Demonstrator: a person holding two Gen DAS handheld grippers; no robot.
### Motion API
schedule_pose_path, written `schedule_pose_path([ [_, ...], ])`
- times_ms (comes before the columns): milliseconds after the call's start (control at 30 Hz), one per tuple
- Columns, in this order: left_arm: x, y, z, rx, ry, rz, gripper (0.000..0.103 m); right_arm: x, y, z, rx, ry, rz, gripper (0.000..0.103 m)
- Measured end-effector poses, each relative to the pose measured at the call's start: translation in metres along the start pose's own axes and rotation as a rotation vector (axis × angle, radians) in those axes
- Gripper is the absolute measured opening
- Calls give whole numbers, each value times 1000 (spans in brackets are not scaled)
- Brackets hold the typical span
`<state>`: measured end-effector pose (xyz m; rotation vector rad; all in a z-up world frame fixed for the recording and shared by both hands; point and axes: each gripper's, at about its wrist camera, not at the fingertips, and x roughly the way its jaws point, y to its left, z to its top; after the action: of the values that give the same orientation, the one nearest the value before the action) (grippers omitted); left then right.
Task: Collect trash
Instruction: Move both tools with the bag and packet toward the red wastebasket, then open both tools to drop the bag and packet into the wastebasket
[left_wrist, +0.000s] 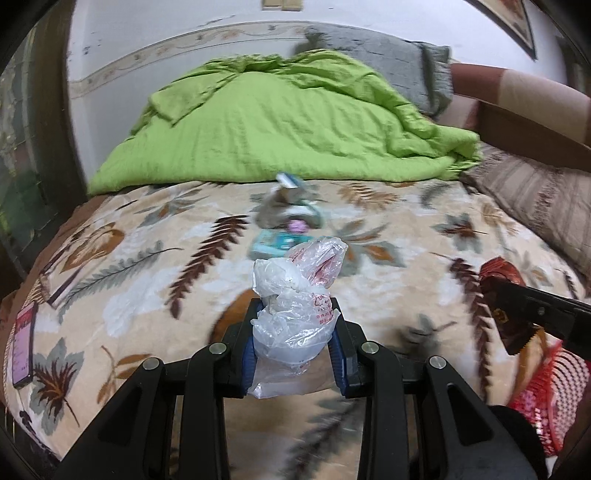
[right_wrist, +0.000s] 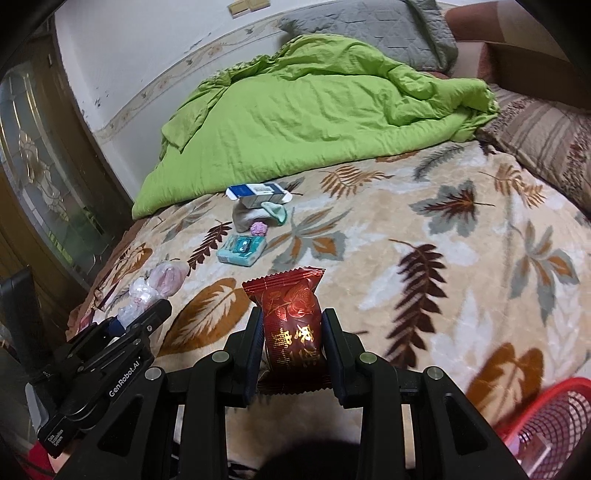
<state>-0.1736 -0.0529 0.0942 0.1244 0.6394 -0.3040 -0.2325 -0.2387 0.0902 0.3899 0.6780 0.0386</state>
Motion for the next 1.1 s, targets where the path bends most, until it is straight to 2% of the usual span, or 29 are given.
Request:
schedule_pose_path([
  [167, -25, -37, 7, 57, 8, -159, 32, -49, -34, -5, 52, -32, -48, 34],
  [300, -38, -77, 12, 87, 62, -340, 32, -98, -79, -16, 134, -63, -133, 34],
  [467, -51, -140, 11, 170, 142, -527, 32, -150, -135, -38, 253, -79, -248, 34],
  [533, -54, -168, 7, 205, 200, -614, 32, -166, -153, -48, 290, -84, -282, 34],
  [633, -56, -202, -1, 252, 271, -688, 32, -183, -170, -61, 337, -92, -309, 34],
  [733, -57, -233, -13, 299, 314, -728, 36, -193, -181, -72, 370, -100, -332, 36],
  [767, -55, -239, -16, 311, 333, -739, 45, -194, -185, -75, 381, -100, -326, 36],
  [800, -54, -246, -20, 312, 351, -750, 55, -192, -188, -76, 390, -87, -321, 42],
  [833, -54, -248, -22, 308, 363, -755, 57, -192, -191, -78, 399, -75, -334, 50],
  [900, -55, -248, -23, 308, 367, -753, 57, -195, -193, -81, 408, -74, -341, 55],
  [1000, -64, -240, -17, 309, 335, -735, 57, -200, -188, -78, 391, -91, -340, 55],
  [1100, -75, -224, -9, 287, 294, -707, 58, -200, -177, -71, 369, -97, -304, 55],
])
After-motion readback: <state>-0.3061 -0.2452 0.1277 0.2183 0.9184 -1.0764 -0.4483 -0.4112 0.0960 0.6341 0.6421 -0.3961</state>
